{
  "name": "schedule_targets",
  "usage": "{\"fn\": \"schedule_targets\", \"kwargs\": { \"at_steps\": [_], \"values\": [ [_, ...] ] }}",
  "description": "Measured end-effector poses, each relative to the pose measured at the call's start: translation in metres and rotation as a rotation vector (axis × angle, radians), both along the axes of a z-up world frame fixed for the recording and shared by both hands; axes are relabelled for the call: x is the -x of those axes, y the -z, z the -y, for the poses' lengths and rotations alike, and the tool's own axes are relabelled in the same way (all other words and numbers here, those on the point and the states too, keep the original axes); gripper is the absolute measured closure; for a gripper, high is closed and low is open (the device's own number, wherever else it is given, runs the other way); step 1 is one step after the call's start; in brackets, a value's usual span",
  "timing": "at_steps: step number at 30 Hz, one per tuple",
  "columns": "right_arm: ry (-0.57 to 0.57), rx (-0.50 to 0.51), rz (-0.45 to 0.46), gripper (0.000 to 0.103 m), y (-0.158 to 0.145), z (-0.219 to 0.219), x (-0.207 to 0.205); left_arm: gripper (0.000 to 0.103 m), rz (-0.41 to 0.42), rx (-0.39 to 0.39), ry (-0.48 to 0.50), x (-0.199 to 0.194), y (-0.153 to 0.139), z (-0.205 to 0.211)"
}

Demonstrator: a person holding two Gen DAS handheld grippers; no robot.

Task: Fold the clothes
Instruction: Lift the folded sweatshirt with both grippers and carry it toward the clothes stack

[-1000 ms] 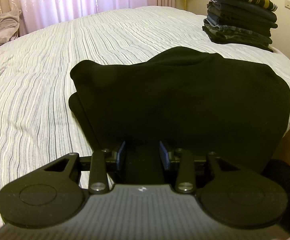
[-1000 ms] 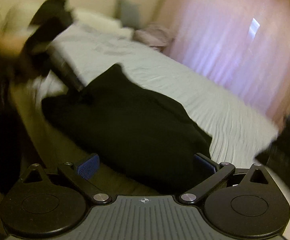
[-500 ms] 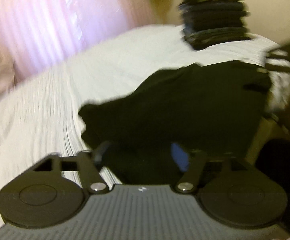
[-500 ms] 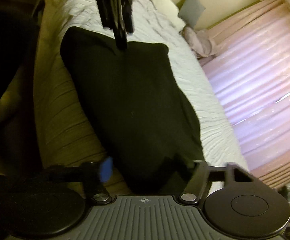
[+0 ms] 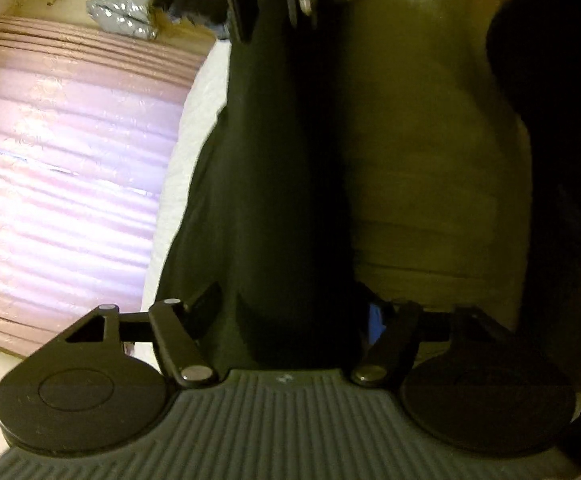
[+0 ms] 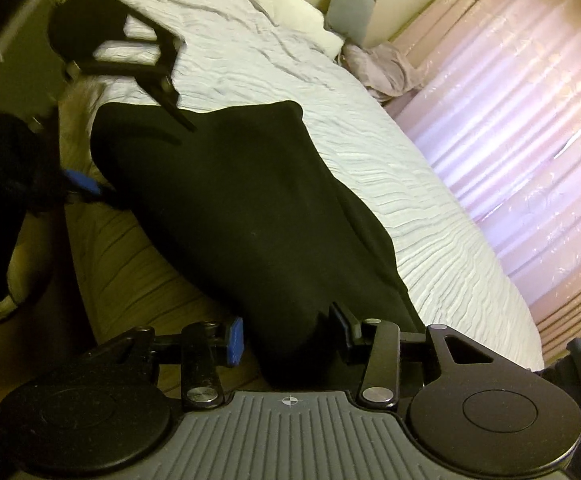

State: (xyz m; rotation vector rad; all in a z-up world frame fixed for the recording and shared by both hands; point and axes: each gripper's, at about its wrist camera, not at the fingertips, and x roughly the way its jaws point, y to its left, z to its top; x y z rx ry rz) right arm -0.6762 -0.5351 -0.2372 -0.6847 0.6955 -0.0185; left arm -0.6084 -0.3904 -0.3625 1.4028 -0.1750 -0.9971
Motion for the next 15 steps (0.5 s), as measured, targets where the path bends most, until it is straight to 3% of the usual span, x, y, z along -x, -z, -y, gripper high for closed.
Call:
{"fn": "schedule_targets", "kwargs": {
  "at_steps": [1, 5, 6, 7, 9, 15],
  "values": [
    [0.0, 0.003, 0.003, 0.059, 0.001, -0.001, 0.0, 0.038, -0.004, -0.006, -0.008, -0.002, 0.001, 0.002],
    [-0.028, 0.078, 0.019, 0.057, 0.013, -0.014, 0.008, 0.065, -0.075, 0.002, -0.03, -0.006, -0.01, 0.0],
    [-0.036, 0.105, 0.024, 0.05, 0.017, -0.016, 0.01, 0.067, -0.086, 0.013, -0.031, -0.006, -0.015, -0.003],
    [-0.043, 0.128, 0.028, 0.035, 0.021, -0.017, 0.012, 0.07, -0.095, 0.026, -0.031, -0.007, -0.021, -0.006],
    [-0.054, 0.178, 0.026, 0.025, 0.029, -0.019, 0.013, 0.072, -0.122, 0.061, -0.032, -0.011, -0.036, -0.009],
    [-0.066, 0.356, 0.048, 0.026, 0.046, -0.018, -0.004, 0.073, -0.225, 0.113, -0.033, -0.028, -0.065, -0.011]
  ]
}}
